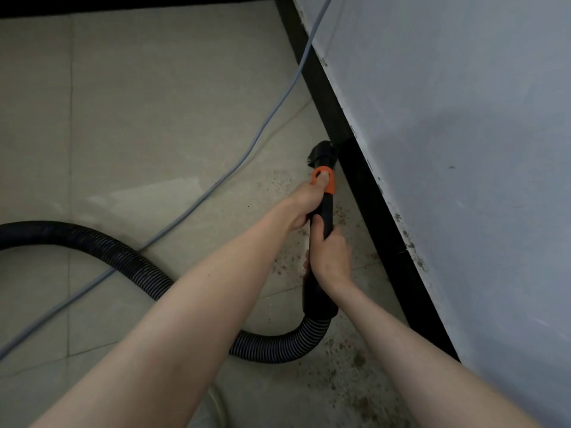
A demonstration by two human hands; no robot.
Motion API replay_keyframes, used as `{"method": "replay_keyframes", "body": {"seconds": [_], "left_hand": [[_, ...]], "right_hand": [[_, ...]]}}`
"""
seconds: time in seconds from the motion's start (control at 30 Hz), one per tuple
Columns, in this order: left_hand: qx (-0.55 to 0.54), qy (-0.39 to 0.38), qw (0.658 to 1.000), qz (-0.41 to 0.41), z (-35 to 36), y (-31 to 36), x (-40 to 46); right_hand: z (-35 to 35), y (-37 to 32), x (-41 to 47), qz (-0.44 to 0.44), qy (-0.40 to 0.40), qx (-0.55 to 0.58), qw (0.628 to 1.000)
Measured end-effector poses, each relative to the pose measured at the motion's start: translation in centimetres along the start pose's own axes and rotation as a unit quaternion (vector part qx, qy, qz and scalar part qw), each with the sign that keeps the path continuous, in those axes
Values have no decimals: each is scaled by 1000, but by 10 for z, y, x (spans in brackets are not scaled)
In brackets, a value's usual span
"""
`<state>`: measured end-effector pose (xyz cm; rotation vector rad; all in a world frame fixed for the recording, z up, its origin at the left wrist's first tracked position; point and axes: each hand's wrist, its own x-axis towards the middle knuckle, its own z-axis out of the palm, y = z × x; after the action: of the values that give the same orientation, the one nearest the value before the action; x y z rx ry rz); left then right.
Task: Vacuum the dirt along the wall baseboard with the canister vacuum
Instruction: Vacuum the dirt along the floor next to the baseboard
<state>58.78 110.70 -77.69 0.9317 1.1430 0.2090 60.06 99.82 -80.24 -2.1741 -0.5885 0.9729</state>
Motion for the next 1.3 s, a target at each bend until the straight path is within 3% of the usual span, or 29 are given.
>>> {"method": "replay_keyframes", "body": {"seconds": [0.23,0.5,0.73,1.03,1.3], "left_hand": [[-32,5,999,-8,1,6,6],[16,93,995,31,-32,-6,7],[-23,165,986,27,-77,-40,-19],[-97,267,958,33,-104,-54,-41],[-89,362,928,-4,-116,-69,-55]], "right_hand": [[-3,-6,10,-13,-5,-21,1000],[2,-16,10,-39,-111,9,993],[26,-14,-27,-53,-211,17,976],[37,-33,-38,-67,-312,-4,948],[43,-39,-46,-58,-384,-4,922]]}}
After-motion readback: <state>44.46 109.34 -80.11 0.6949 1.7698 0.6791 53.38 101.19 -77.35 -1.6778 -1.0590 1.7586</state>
